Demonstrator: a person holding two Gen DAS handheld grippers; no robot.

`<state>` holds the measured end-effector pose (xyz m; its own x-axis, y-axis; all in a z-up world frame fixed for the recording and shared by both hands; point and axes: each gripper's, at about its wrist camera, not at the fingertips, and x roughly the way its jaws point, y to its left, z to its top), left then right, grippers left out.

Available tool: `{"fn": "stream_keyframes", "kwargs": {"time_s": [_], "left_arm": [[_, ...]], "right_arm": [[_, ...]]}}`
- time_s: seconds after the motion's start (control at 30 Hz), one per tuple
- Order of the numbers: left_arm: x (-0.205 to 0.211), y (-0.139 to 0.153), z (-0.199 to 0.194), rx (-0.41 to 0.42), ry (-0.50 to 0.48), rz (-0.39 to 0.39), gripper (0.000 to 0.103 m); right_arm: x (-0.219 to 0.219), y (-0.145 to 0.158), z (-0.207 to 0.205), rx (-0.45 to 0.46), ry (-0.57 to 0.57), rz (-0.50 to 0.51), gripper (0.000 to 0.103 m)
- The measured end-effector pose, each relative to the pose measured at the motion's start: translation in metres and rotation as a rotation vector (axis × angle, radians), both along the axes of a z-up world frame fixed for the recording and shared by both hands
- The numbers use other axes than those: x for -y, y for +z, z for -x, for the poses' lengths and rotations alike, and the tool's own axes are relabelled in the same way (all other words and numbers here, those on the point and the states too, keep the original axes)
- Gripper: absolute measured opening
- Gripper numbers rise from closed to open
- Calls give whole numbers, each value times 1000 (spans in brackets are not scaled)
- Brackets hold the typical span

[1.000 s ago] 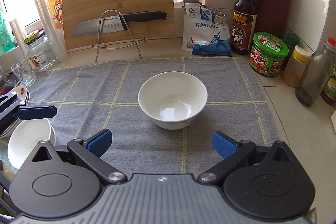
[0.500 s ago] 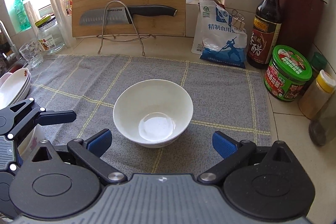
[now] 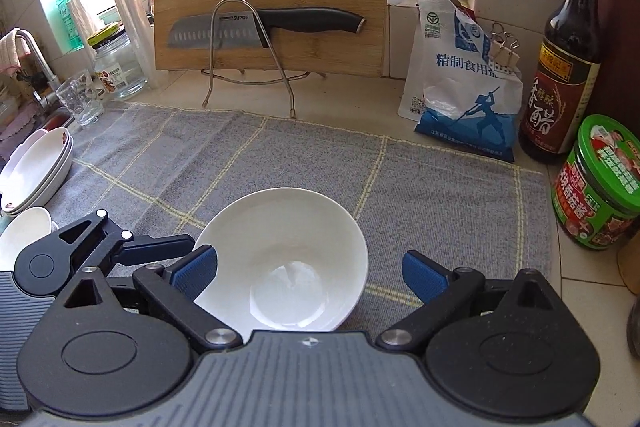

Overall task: Organize plates and bowls
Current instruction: 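Move the right tool to the last white bowl and grasp its rim, then lift the bowl with the right tool and carry it to the bowl stack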

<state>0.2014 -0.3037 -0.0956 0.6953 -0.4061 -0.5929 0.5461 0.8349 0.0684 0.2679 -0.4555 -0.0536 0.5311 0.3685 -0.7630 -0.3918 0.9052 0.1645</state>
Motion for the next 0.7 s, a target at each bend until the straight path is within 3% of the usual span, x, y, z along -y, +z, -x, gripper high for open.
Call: {"fn": "stream_keyframes", "kwargs": {"time_s": [0.4, 0.7], "left_arm": [[3, -5, -3, 12, 3, -3, 89], [3, -5, -4, 26, 6, -1, 89]], "right_arm": [[3, -13, -21, -74, 45, -57, 72], [4, -14, -23, -82, 51, -50, 69]]}}
